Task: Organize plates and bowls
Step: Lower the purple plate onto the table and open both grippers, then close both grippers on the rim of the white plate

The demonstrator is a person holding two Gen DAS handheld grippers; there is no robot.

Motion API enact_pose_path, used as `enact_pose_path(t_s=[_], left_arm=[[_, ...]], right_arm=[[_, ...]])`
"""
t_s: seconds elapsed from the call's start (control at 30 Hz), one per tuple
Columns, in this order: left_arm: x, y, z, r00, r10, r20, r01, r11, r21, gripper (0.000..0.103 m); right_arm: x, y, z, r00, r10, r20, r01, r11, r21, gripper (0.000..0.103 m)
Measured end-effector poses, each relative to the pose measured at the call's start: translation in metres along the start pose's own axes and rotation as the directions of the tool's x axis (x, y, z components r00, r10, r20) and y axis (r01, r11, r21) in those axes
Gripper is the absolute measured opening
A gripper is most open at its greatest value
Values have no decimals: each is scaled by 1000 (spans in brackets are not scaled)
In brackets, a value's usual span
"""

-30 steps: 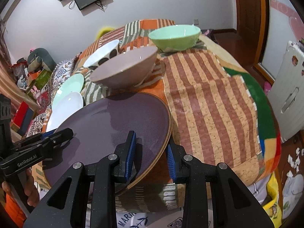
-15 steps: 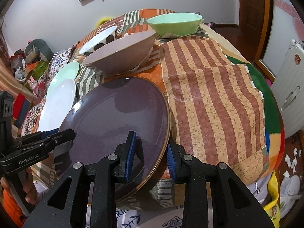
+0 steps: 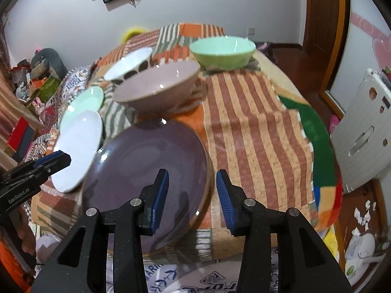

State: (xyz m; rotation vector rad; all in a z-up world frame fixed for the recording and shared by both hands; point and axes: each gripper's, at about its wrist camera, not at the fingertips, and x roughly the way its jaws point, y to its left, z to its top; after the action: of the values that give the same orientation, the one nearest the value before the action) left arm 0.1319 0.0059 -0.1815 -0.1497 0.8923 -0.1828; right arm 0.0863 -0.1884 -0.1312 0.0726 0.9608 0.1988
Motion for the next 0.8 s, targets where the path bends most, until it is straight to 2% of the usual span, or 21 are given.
enact_pose_path(t_s=[0.1, 0.17, 0.27, 0.4, 0.8], left_arm=[[-13, 10, 2, 999, 29, 28, -29, 999, -16, 36], [-23, 20, 3, 997, 52, 49, -50, 998, -36, 46], [-36, 36, 4, 992, 94, 82, -88, 994, -68, 54], [-49, 59, 2, 984, 144, 102, -133, 986, -105, 61], [-33, 136, -16, 975, 222, 14, -212, 946, -246, 62]], right_arm=[[-7, 11, 7, 999, 12, 35, -11, 1000, -20, 46], [-12, 22, 12, 998, 28, 63, -25, 999, -39, 48], [-13, 36, 19, 995, 57, 85, -52, 997, -62, 51], [-11, 59, 25, 990, 96, 104, -86, 992, -96, 55], [36, 117, 43, 983, 181, 15, -177, 970, -165, 61]])
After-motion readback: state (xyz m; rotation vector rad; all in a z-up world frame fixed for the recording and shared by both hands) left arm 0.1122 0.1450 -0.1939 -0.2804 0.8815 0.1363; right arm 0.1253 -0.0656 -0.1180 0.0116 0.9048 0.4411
